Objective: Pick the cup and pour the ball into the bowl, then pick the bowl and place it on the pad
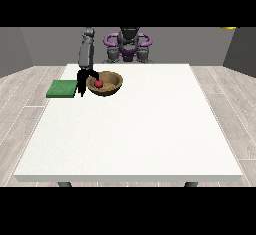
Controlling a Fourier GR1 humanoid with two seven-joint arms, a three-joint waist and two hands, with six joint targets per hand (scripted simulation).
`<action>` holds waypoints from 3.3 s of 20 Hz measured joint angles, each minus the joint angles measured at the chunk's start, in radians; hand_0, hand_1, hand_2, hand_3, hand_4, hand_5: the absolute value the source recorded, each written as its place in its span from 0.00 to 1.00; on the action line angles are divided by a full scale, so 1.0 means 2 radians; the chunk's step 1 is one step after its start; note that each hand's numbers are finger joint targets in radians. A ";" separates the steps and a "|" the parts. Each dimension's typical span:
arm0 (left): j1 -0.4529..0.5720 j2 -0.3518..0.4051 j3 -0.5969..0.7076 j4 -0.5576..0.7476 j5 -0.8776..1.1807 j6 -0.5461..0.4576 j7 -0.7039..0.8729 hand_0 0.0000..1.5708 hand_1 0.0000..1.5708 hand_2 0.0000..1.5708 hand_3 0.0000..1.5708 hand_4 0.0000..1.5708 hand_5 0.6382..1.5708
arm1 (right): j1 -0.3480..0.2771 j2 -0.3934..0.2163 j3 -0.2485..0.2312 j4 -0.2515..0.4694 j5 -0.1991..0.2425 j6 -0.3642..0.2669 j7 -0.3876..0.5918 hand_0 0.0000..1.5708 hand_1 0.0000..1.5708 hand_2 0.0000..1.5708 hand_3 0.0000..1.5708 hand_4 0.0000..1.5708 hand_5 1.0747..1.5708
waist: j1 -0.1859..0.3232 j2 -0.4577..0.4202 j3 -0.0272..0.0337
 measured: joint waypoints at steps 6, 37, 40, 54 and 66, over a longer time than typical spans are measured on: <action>0.009 0.013 0.010 -0.004 0.018 -0.012 0.005 0.00 0.00 0.00 0.00 0.65 0.96 | -0.005 0.000 -0.004 0.011 0.002 -0.034 0.008 0.94 0.94 1.00 0.29 0.40 0.84 | 0.007 -0.002 -0.0023; 0.076 0.076 0.069 0.111 0.023 -0.051 -0.064 0.00 0.00 0.00 0.00 0.77 0.97 | -0.027 -0.234 0.049 -0.067 0.070 -0.067 0.332 1.00 1.00 1.00 0.37 0.70 0.99 | -0.064 -0.040 0.0080; 0.093 0.071 0.067 0.109 0.022 -0.050 -0.073 0.00 0.00 0.00 0.00 0.77 0.98 | -0.025 -0.252 0.040 -0.060 0.068 -0.051 0.339 1.00 1.00 1.00 0.37 0.70 0.99 | -0.063 -0.046 0.0083; 0.100 0.103 0.078 0.144 0.031 -0.073 -0.134 0.00 0.00 0.00 0.00 0.77 0.98 | -0.050 -0.226 0.006 -0.027 0.044 -0.053 0.307 1.00 1.00 1.00 0.37 0.64 1.00 | -0.056 0.007 0.0087; 0.095 0.113 0.075 0.123 0.051 -0.067 -0.120 0.00 0.00 0.00 0.00 0.76 0.99 | -0.062 -0.254 -0.035 0.034 0.028 -0.072 0.287 0.98 0.98 0.92 0.56 0.00 0.96 | -0.048 0.021 0.0089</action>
